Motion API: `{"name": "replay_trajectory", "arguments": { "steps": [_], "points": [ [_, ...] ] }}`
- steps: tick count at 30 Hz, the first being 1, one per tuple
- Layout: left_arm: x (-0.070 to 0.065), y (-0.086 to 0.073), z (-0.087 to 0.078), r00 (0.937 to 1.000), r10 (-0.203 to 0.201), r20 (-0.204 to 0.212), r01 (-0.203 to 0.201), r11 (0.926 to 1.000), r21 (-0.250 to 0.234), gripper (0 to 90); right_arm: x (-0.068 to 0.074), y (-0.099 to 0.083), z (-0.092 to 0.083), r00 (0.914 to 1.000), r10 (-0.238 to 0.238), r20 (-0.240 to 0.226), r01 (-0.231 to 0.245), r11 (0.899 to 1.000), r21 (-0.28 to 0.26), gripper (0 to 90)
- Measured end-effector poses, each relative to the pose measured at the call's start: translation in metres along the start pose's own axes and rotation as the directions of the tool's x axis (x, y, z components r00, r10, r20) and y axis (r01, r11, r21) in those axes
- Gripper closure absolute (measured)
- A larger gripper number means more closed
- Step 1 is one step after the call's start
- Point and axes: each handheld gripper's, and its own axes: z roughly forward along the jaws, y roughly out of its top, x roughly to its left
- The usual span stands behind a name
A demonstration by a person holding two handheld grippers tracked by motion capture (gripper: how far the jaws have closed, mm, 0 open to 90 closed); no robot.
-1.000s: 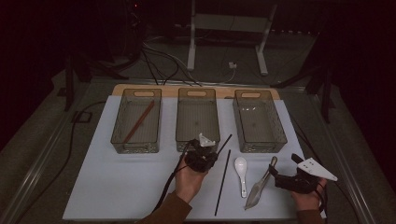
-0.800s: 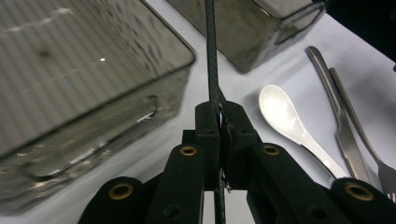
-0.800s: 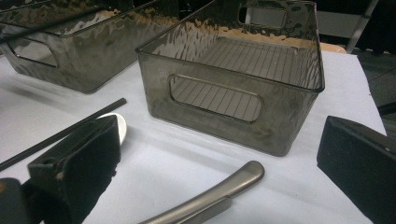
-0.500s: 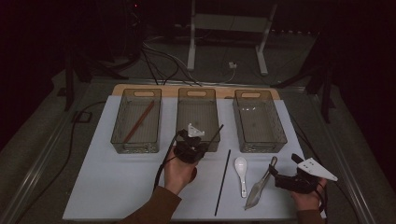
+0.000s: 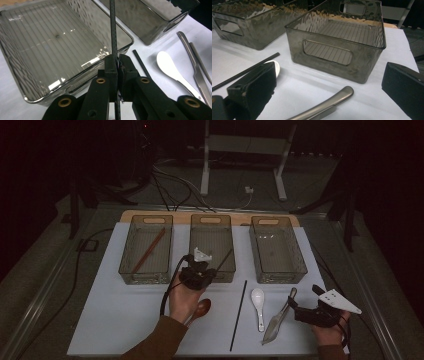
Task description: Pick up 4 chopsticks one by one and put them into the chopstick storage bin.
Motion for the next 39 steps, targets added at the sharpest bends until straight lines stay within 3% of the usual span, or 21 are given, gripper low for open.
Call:
{"name": "replay_trajectory", "arguments": {
  "steps": [21, 39],
  "points": [
    [0.023, 0.007, -0.017, 0.9989, -0.025, -0.039, 0.024, 0.9993, -0.029, 87.8, 0.0, 0.0, 0.0, 1.0, 0.0, 0.0, 0.0, 1.0, 0.001, 0.0],
    [0.052, 0.011, -0.033, 0.9945, -0.055, -0.089, 0.05, 0.9972, -0.055, 87.7, 0.0, 0.0, 0.0, 1.0, 0.001, 0.0, -0.001, 1.0, 0.004, 0.0]
  ]
}}
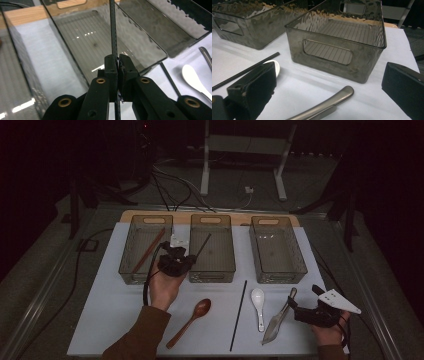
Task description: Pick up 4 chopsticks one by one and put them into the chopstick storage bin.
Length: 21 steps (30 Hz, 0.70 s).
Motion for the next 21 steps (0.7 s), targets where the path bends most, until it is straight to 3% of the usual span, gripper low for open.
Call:
{"name": "replay_trajectory", "arguments": {
  "steps": [21],
  "points": [
    [0.044, 0.01, -0.016, 0.9952, -0.045, -0.086, 0.043, 0.9987, -0.026, 87.7, 0.0, 0.0, 0.0, 1.0, 0.001, 0.001, -0.001, 1.0, 0.001, 0.0]
  ]
}}
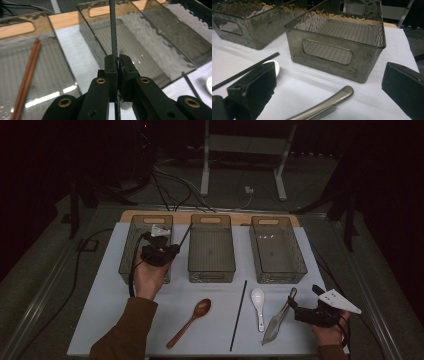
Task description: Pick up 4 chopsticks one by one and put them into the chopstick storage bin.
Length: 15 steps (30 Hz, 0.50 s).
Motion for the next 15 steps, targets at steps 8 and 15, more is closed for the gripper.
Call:
{"name": "replay_trajectory", "arguments": {
  "steps": [8, 15],
  "points": [
    [0.013, 0.005, -0.001, 0.9995, -0.006, -0.031, 0.005, 0.9999, -0.012, 87.7, 0.0, 0.0, 0.0, 1.0, 0.001, 0.001, -0.001, 1.0, 0.0, 0.0],
    [0.025, 0.009, -0.001, 0.9982, -0.013, -0.058, 0.011, 0.9997, -0.022, 87.7, 0.0, 0.0, 0.0, 1.0, 0.0, 0.001, 0.0, 1.0, -0.001, 0.0]
  ]
}}
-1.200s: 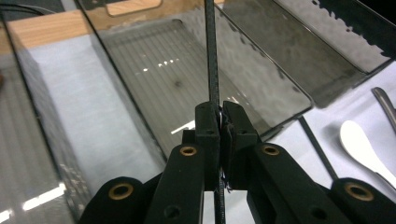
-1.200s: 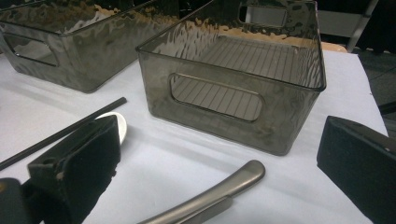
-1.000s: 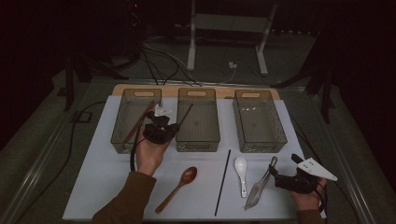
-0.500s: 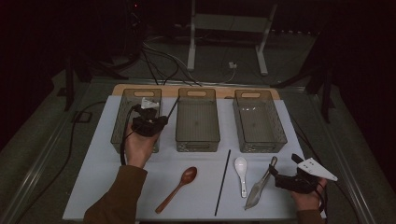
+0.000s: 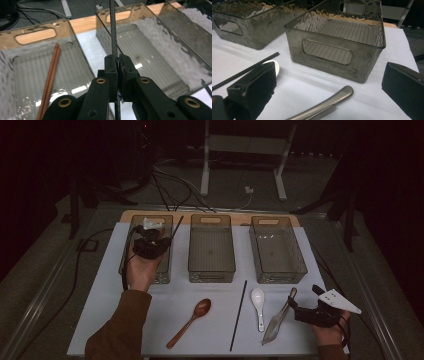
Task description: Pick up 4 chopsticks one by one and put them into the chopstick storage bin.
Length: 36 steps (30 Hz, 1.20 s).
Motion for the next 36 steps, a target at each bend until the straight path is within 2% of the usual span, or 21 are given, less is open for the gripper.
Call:
{"name": "replay_trajectory", "arguments": {
  "steps": [12, 18, 23, 28, 36],
  "points": [
    [0.021, 0.009, 0.004, 0.9997, -0.006, -0.026, 0.006, 0.9997, -0.022, 87.7, 0.0, 0.0, 0.0, 1.0, -0.001, 0.0, 0.001, 1.0, 0.001, 0.0],
    [0.029, 0.013, 0.01, 0.9996, -0.02, -0.02, 0.019, 0.9991, -0.037, 87.7, 0.0, 0.0, 0.0, 1.0, 0.002, 0.001, -0.002, 1.0, -0.001, 0.0],
    [0.036, 0.011, 0.018, 0.9991, -0.02, -0.039, 0.019, 0.9994, -0.028, 87.7, 0.0, 0.0, 0.0, 1.0, 0.002, 0.0, -0.002, 1.0, -0.002, 0.0],
    [0.044, 0.008, 0.025, 0.9989, -0.027, -0.039, 0.025, 0.999, -0.037, 87.6, 0.0, 0.0, 0.0, 1.0, 0.001, -0.001, -0.001, 1.0, -0.001, 0.0],
    [0.052, 0.004, 0.036, 0.9976, -0.048, -0.049, 0.047, 0.9986, -0.025, 87.6, 0.0, 0.0, 0.001, 1.0, 0.001, -0.002, -0.001, 1.0, 0.0, 0.0]
  ]
}}
